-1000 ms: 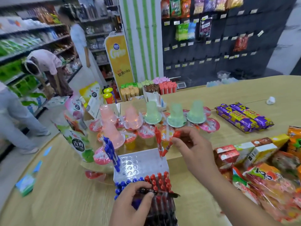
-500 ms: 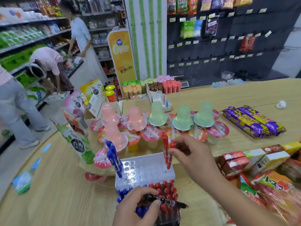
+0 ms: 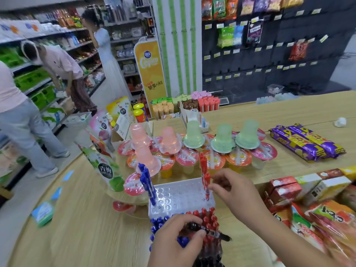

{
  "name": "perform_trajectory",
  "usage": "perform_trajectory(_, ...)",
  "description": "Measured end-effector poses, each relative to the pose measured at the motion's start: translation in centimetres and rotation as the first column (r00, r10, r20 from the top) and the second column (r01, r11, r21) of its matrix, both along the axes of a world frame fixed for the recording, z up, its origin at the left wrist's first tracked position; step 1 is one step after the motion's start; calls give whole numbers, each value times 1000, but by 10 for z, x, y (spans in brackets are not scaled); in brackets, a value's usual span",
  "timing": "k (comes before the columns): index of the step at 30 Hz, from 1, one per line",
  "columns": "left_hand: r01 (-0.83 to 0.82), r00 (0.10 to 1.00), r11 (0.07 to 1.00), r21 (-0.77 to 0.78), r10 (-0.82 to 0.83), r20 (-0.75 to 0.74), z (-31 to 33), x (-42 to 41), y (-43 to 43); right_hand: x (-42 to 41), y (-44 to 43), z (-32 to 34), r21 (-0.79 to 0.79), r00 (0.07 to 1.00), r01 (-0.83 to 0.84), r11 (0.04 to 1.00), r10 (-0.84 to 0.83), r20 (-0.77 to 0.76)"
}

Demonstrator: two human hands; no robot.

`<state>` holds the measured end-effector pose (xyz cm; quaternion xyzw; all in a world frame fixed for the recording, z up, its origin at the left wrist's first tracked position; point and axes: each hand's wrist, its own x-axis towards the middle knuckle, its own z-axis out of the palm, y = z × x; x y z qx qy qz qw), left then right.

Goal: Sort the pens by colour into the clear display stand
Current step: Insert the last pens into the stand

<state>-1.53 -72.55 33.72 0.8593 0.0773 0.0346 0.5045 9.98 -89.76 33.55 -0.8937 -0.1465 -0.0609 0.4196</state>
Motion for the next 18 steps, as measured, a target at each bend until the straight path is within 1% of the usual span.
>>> perform_trajectory(2, 7, 1000, 1000, 1, -7, 5, 3, 0, -1, -15, -12, 6, 23, 997, 40, 999, -41, 69)
perform_trajectory(3, 17, 1000, 1000, 5, -17, 9, 4, 0, -2, -25, -19, 8, 25, 995, 12, 1000, -14, 95)
perform_trajectory(5, 39, 999, 999, 22, -39, 16, 6, 0, -5, -51, -30, 10, 14, 990, -120, 993, 118, 83)
perform_trajectory(7, 66, 997, 997, 32, -67, 42, 6, 0, -9, -73, -38, 2, -104, 970, -237, 966, 241, 35)
perform_trajectory(9, 110, 992, 993, 30, -112, 58, 9, -2, -15, -87, -43, -10, -251, 966, -224, 942, 249, 73)
perform_trajectory(10, 135, 989, 991, 21, -136, 58, 9, -3, -19, -92, -44, -14, -263, 970, -195, 945, 225, 89)
perform_trajectory(14, 223, 974, 975, 14, -223, 45, 10, -8, -38, -105, -47, -22, -171, 983, -130, 977, 149, 105)
perform_trajectory(16, 241, 969, 970, 32, -242, 54, 9, -10, -41, -109, -51, -27, -101, 991, -94, 990, 103, 88)
perform_trajectory(17, 240, 967, 968, 74, -246, 73, 7, -11, -40, -112, -54, -31, -67, 995, -67, 995, 72, 74)
perform_trajectory(18, 224, 965, 962, 156, -242, 104, 4, -13, -36, -116, -57, -36, -34, 998, -37, 999, 39, 45)
